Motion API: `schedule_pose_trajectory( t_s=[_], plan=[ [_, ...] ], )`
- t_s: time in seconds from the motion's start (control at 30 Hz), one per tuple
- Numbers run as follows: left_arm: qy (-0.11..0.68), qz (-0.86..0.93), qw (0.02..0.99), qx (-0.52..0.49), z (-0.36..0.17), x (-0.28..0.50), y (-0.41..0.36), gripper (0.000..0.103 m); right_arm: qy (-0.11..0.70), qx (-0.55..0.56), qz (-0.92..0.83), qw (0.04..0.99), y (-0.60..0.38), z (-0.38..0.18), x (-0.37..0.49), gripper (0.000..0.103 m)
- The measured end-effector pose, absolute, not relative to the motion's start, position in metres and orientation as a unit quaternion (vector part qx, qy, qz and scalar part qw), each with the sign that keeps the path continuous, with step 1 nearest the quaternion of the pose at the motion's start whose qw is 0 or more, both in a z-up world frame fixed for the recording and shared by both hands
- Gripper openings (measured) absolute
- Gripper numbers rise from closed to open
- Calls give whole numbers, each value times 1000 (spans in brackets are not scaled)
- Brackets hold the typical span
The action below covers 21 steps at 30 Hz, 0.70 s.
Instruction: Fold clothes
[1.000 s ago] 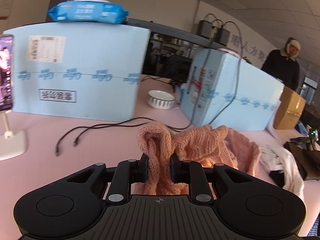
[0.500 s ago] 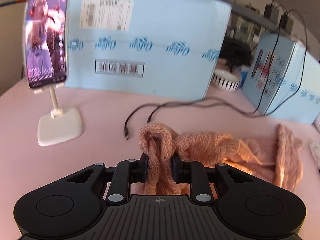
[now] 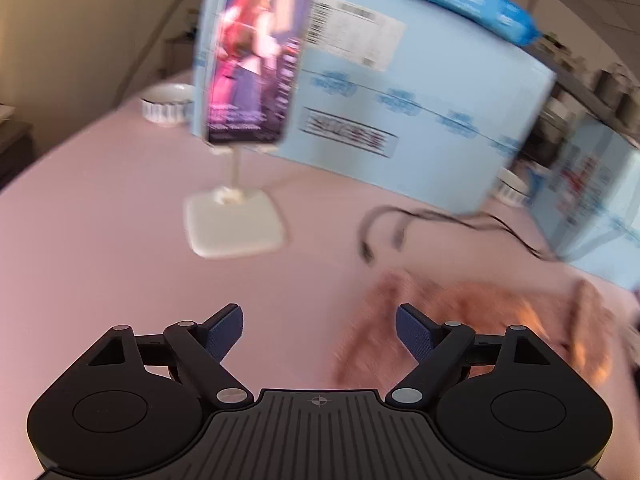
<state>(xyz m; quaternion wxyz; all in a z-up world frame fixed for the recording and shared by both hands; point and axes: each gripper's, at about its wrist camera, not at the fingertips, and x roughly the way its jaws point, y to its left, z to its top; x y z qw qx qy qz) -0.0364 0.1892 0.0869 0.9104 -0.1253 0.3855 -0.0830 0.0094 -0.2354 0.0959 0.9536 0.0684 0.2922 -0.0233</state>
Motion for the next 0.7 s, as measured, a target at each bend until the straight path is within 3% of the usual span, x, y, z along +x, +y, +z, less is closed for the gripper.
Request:
schedule_pose_trajectory(
  t_s=[0.2, 0.27, 0.3, 0.37, 0.4, 0.43, 0.47, 0.57, 0.7],
  plan=[
    [476, -216, 843, -130, 49, -58, 116, 88, 380, 41, -91, 920, -249, 43, 75, 87],
    [510, -240, 814, -139, 31, -58, 96, 89, 409, 29, -83, 908, -251, 25, 85, 58],
    [512, -244, 812, -139, 24, -59, 89, 90, 410, 23, -85, 908, -249, 21, 92, 57],
    [498, -240, 822, -136, 27, -61, 82, 91, 390, 40, -96, 915, -252, 23, 89, 23],
    [496, -245, 820, -147, 28, -60, 81, 89, 387, 53, -91, 916, -255, 25, 86, 21],
    [494, -255, 816, -160, 28, -59, 80, 81, 377, 80, -78, 919, -263, 31, 81, 19],
    [494, -269, 809, -173, 27, -55, 79, 64, 364, 98, -69, 924, -269, 36, 77, 18],
    [498, -255, 810, -177, 21, -45, 70, 30, 314, 139, -29, 939, -290, 56, 52, 17],
    [478, -240, 828, -169, 20, -43, 65, 21, 249, 181, 43, 950, -319, 81, 14, 17]
  ],
)
